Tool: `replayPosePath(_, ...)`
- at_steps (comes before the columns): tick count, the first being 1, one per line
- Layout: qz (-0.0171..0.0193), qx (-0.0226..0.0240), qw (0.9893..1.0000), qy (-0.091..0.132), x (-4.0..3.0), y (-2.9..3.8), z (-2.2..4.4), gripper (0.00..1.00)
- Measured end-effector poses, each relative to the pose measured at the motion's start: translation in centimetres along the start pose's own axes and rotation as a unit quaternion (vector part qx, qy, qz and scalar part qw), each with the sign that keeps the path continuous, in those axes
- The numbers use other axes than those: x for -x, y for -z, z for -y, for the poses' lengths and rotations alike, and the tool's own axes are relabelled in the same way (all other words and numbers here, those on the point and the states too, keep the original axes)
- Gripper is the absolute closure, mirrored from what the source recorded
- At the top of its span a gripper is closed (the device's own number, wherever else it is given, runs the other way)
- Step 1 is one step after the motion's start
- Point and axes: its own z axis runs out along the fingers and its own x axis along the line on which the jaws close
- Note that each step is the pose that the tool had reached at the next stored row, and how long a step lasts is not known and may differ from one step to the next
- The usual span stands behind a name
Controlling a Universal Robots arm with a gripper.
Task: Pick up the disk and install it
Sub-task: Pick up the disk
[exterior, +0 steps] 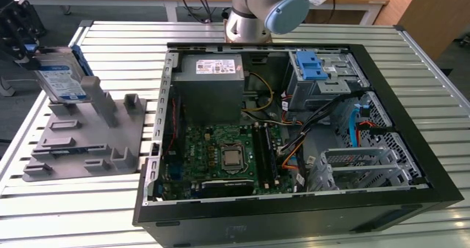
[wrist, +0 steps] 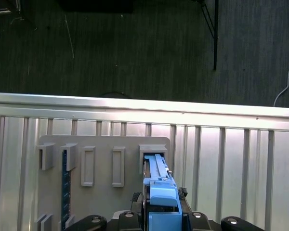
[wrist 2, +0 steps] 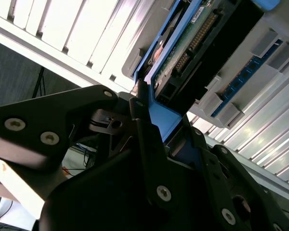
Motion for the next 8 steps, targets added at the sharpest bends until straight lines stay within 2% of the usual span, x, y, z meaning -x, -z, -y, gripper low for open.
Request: replayPosePath(8, 0.0, -0.0001, 1.0, 0.0, 0.01, 0.31, 0.0, 0.64)
